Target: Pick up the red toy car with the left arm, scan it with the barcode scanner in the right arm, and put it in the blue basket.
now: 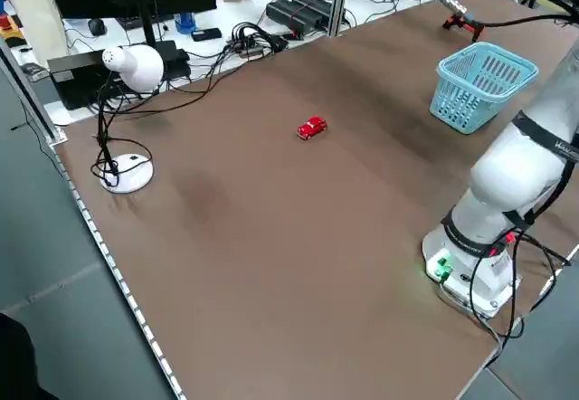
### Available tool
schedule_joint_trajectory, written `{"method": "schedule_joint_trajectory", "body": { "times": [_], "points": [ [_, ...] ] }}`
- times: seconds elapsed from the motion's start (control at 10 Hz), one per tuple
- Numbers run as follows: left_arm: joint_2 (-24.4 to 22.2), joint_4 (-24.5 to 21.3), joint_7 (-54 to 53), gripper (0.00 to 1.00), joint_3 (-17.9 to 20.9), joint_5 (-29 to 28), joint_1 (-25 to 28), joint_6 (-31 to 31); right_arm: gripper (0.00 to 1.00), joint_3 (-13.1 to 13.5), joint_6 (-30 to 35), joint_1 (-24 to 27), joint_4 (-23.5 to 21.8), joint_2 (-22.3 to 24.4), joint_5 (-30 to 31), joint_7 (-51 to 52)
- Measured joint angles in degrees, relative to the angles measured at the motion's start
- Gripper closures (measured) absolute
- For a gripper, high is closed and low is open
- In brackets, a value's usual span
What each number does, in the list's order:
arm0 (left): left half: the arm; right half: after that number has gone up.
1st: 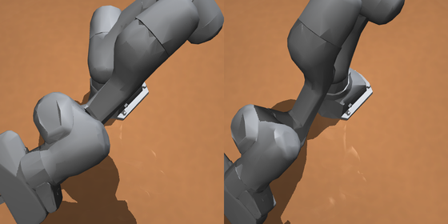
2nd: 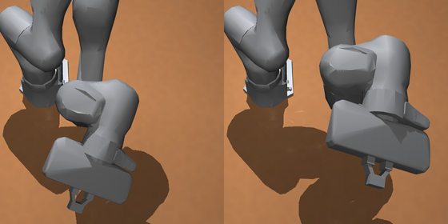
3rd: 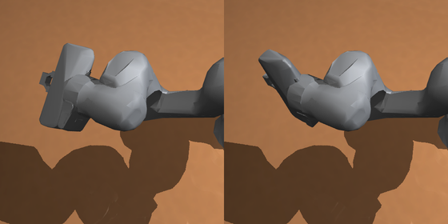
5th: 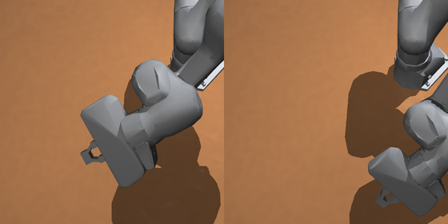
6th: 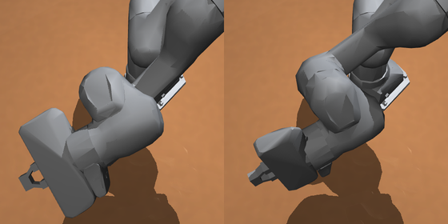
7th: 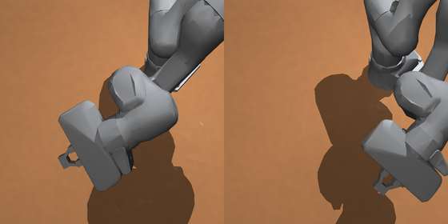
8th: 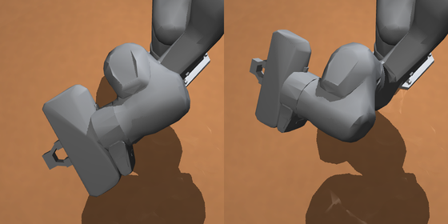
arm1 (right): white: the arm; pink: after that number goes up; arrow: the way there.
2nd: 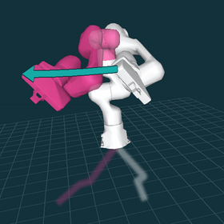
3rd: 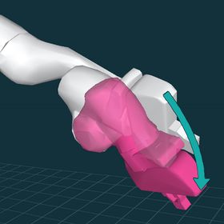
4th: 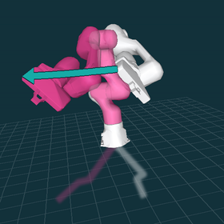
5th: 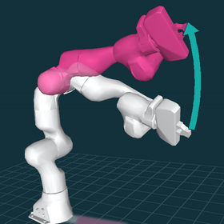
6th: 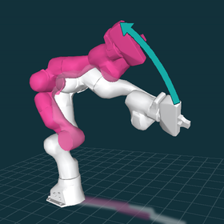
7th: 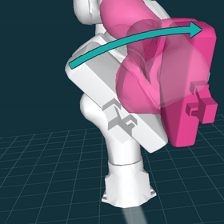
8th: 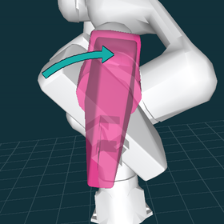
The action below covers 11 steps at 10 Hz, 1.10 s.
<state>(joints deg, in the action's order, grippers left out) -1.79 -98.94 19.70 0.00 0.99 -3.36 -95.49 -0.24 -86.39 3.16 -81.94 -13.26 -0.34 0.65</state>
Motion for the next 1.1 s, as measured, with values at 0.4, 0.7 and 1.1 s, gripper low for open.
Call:
{"method": "schedule_joint_trajectory", "body": {
  "times": [0.4,0.7,1.1],
  "points": [
    [-1.55,-12.83,15.90,0.00,1.18,0.02,0.15,-10.49,0.00,0.14,-13.79,0.10,-4.79,-6.38,0.00,-0.01],
    [-1.65,-22.41,33.82,0.00,1.80,0.03,0.36,-21.64,0.00,0.36,-18.57,0.75,-6.19,-11.50,0.00,-0.04],
    [1.30,-30.38,50.81,0.00,2.53,0.04,0.79,-33.20,0.00,0.42,-27.39,1.10,-6.30,-18.44,0.00,-0.04]
  ]
}}
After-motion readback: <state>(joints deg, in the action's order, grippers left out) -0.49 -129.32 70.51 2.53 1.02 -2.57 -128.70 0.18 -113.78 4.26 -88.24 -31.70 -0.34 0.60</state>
